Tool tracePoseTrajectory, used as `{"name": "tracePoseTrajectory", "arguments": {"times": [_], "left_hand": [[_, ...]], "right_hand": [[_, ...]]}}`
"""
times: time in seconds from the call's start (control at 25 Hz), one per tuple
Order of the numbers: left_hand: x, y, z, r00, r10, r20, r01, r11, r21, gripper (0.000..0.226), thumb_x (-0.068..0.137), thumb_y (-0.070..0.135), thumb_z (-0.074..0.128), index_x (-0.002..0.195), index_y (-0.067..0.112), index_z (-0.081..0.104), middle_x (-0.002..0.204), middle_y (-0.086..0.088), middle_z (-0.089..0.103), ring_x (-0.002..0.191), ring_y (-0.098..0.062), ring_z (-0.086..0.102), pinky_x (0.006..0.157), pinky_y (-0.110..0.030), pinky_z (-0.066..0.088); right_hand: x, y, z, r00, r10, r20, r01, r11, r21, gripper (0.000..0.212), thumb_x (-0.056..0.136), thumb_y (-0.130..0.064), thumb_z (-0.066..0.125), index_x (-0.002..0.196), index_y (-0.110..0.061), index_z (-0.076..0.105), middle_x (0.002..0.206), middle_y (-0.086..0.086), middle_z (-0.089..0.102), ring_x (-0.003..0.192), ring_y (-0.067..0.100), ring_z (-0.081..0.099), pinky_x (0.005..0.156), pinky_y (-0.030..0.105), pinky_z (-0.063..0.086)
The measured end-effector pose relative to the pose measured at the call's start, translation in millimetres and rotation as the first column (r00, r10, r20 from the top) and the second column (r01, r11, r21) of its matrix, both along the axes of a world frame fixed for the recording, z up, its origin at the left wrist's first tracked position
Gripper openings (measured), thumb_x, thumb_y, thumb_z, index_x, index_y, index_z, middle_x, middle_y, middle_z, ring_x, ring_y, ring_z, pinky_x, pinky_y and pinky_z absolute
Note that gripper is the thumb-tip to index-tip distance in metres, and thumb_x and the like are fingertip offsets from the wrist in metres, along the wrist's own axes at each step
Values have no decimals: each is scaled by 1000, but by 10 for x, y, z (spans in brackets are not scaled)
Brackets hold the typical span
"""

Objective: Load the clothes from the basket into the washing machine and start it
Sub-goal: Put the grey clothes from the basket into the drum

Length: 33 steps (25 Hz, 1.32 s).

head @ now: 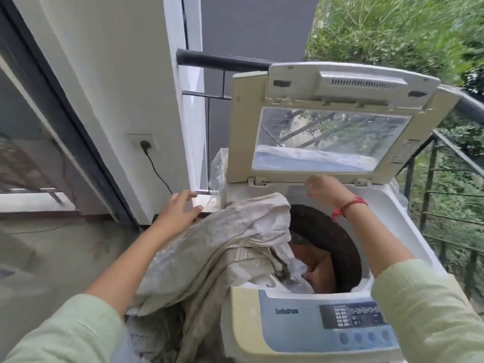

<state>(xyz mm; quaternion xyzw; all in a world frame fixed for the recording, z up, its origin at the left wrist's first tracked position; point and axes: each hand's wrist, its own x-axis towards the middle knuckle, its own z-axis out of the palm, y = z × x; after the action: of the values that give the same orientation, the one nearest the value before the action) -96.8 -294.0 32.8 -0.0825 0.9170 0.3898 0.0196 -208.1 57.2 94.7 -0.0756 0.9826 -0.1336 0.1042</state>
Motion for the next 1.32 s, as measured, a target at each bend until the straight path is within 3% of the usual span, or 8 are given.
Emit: {"name": "tracePoseTrajectory", "arguments": {"times": [0.08, 0.24, 0.36, 0.44, 0.6, 0.72, 1.0, 1.32], "left_hand": [[273, -405, -332, 990, 103, 101, -100, 994, -35, 39, 90, 33, 57, 125, 19, 49, 130, -9, 46, 120, -25, 47, 99, -34, 37], [864, -864, -1084, 876, 264, 405, -202, 961, -188, 70, 79, 41, 67, 137, 19, 33, 140, -15, 35, 127, -36, 36, 102, -43, 37], [1133, -758, -1436, 841, 197, 503, -81, 967, -242, 113, 65, 48, 78, 148, 18, 7, 152, -12, 13, 140, -35, 14, 109, -49, 24], [1178, -568, -1563, 838, 138, 527, -29, 978, -208, 128, 61, 45, 82, 148, 23, -9, 156, -7, -6, 144, -31, -3, 114, -51, 10], [984, -320, -1634, 895, 257, 364, -237, 966, -101, 109, 76, 33, 69, 148, 28, -14, 158, -4, -8, 145, -28, 0, 113, -56, 9], [826, -515, -1635, 919, 389, 61, -381, 918, -108, 57, 89, 14, 48, 142, 27, 32, 144, -9, 41, 132, -28, 38, 107, -50, 29], [433, -801, -882, 877, 443, -189, -430, 897, 106, 25, 87, 8, 46, 99, 28, 54, 92, -2, 64, 82, -30, 60, 67, -43, 52], [112, -41, 435, 736, 350, -580, -247, 936, 252, 19, 86, 9, 49, 101, 16, 57, 90, -4, 61, 80, -21, 55, 62, -30, 38]], "right_hand": [[262, -742, 156, 982, 142, -128, -166, 966, -199, 51, 82, -37, 68, 125, -15, 54, 128, 7, 55, 117, 24, 53, 99, 35, 43], [897, -2135, -462, 794, 574, 200, -604, 704, 374, 110, 65, -68, 66, 150, -24, 12, 157, 8, 10, 144, 33, 12, 114, 59, 10], [1093, -2372, -980, 762, 599, 244, -556, 414, 720, 66, 88, -38, 52, 145, -15, 27, 146, 14, 38, 136, 36, 32, 111, 63, 11], [1076, -2351, -973, 734, 669, 115, -529, 458, 714, 33, 92, -21, 44, 122, -22, 56, 116, 5, 64, 112, 27, 57, 104, 47, 31], [1014, -2228, -533, 806, 590, -49, -546, 772, 325, 39, 70, -20, 63, 108, -31, 64, 96, 0, 69, 92, 26, 65, 83, 34, 44], [844, -2093, 168, 889, 292, -353, -364, 918, -156, 45, 65, -7, 61, 108, -20, 70, 94, 2, 71, 86, 24, 67, 75, 27, 48], [456, -1323, 449, 897, 13, -441, -234, 862, -450, 45, 61, -26, 50, 102, -16, 68, 95, 8, 69, 92, 25, 63, 81, 37, 51], [560, -581, 846, 741, -504, -443, -294, 350, -889, 19, 79, -11, 55, 96, -16, 60, 91, -9, 64, 89, 11, 60, 80, 26, 49]]}}
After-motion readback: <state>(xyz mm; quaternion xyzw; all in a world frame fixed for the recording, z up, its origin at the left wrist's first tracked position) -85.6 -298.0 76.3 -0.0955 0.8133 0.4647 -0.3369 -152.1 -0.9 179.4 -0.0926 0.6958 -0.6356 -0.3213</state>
